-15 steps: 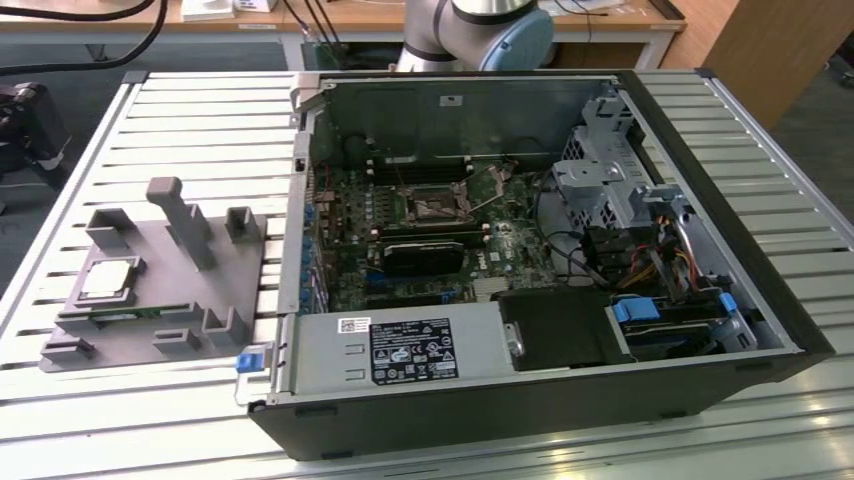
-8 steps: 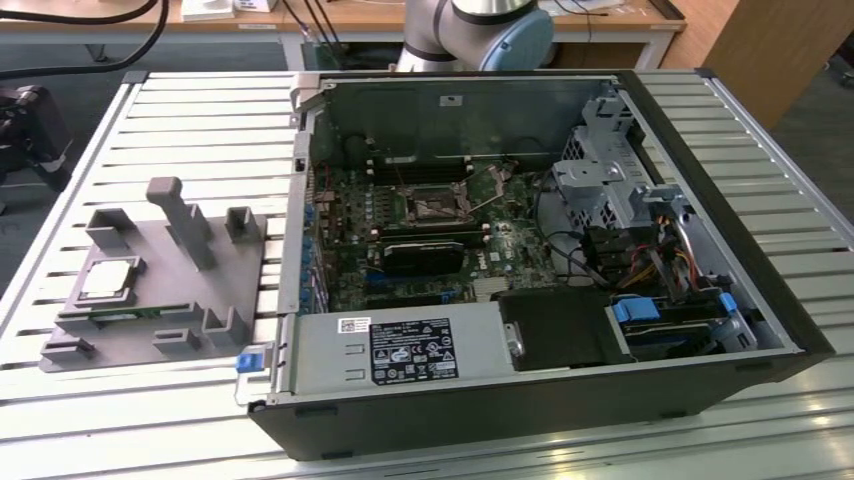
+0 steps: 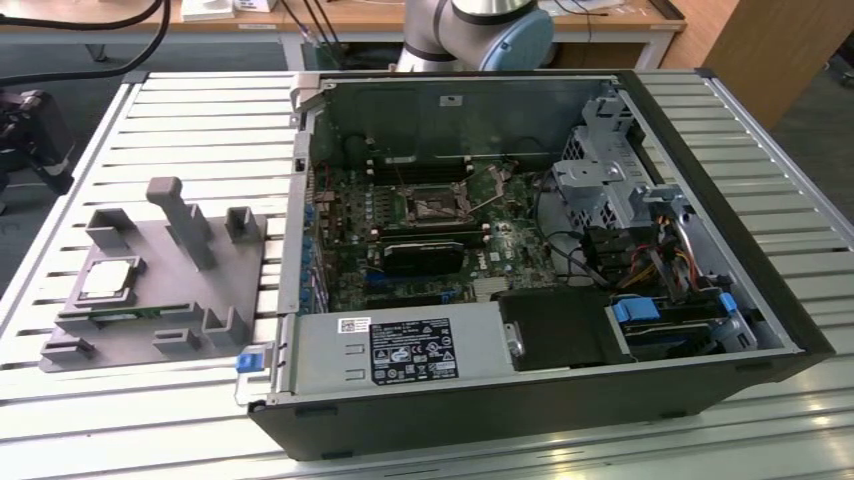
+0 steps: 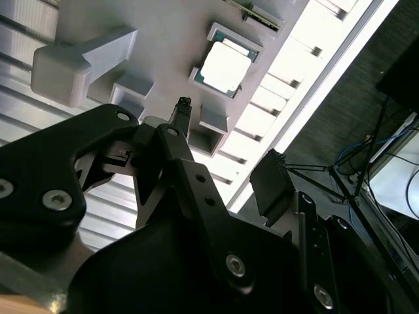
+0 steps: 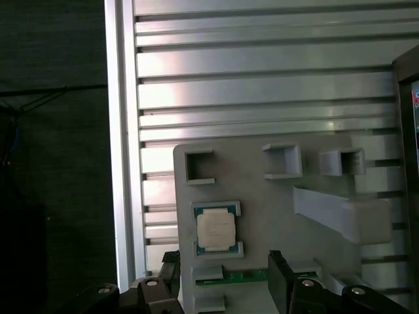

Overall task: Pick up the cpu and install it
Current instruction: 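Pick up the cpu and move it towards the insertion slot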

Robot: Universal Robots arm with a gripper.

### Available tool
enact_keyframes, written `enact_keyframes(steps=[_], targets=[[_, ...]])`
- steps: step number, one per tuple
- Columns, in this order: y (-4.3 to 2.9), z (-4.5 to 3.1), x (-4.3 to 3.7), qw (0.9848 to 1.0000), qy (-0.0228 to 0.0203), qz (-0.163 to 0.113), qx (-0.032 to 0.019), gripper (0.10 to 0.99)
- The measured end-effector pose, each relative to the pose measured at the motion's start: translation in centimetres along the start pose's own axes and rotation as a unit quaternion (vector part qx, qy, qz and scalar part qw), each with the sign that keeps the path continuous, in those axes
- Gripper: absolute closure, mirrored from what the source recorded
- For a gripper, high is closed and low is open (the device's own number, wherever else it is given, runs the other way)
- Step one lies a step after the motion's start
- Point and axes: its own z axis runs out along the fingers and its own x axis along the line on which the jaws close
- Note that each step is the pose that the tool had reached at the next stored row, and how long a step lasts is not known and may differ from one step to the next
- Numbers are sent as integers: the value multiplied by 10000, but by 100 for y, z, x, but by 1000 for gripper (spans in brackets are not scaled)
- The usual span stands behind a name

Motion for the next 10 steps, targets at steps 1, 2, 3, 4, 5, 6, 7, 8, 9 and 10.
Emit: enact_keyframes(steps=[1,2,3,4,5,6,7,8,9,10], targets=[[0,6,0,10000,0,0,0,439],[0,11,0,10000,0,0,0,439],[-1,16,0,10000,0,0,0,439],[-1,20,0,10000,0,0,0,439],[-1,25,0,10000,0,0,0,439],[-1,29,0,10000,0,0,0,439],[-1,34,0,10000,0,0,0,439],[-2,37,0,10000,0,0,0,439],[-2,42,0,10000,0,0,0,439],[-2,47,0,10000,-1,0,0,439]])
